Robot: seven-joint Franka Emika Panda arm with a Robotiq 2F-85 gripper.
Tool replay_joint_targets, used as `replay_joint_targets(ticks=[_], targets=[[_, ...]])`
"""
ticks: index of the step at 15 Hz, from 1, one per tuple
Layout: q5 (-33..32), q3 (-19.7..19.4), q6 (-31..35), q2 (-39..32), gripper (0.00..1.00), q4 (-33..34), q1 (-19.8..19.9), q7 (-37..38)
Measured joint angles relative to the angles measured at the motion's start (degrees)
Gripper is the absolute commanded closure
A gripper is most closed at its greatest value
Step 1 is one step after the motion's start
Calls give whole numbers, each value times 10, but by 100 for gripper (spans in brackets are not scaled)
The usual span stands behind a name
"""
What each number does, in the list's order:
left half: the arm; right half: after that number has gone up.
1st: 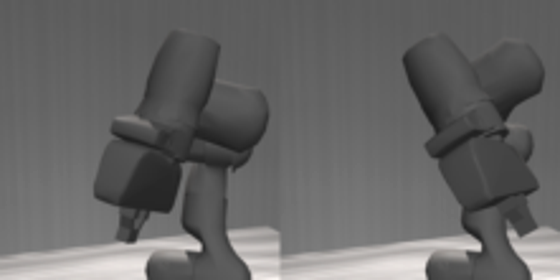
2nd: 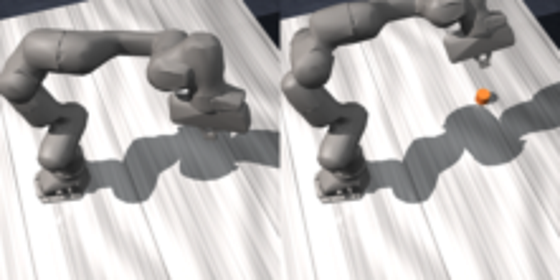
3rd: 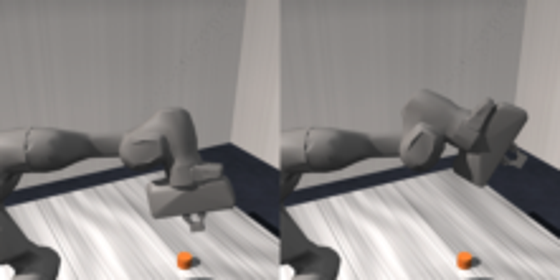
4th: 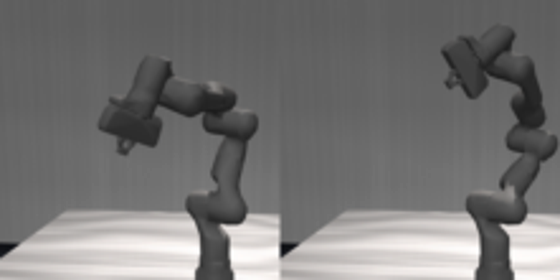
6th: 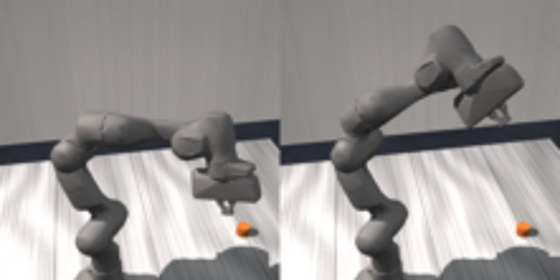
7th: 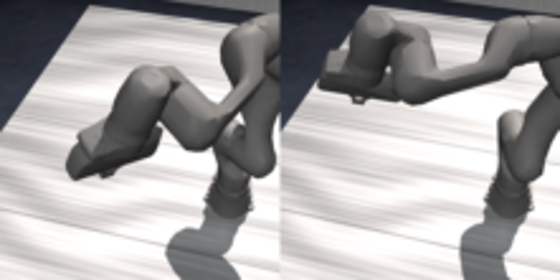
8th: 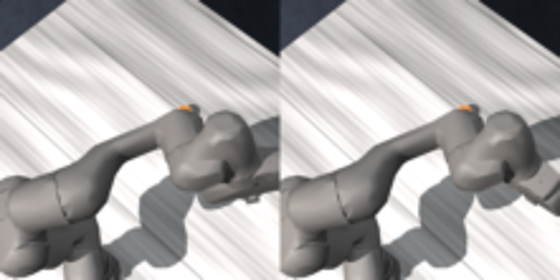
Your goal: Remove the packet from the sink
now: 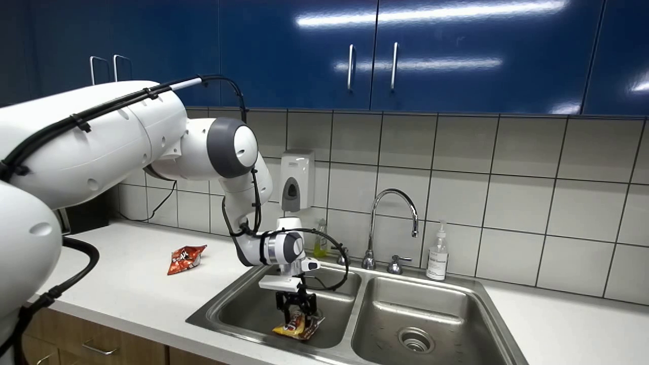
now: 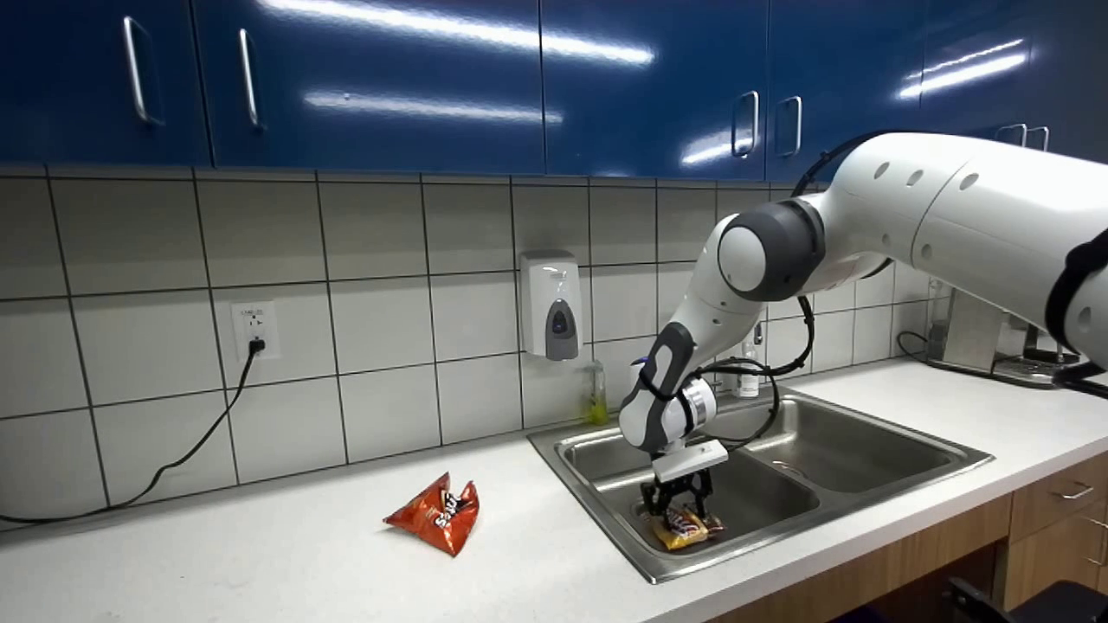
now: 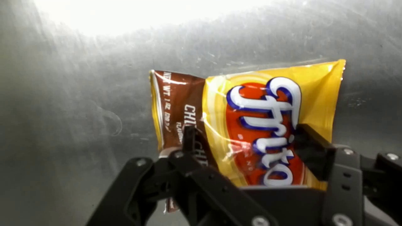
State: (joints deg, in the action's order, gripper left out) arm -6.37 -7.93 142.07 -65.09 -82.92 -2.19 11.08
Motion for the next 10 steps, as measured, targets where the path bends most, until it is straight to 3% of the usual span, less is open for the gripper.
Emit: replay_joint_targets(ticks=[6, 8, 10], targets=[[0, -8, 0, -2, 94, 10, -5, 1], [0, -13, 0, -1, 100, 16, -9, 1], [0, -18, -1, 4, 98, 18, -13, 2]])
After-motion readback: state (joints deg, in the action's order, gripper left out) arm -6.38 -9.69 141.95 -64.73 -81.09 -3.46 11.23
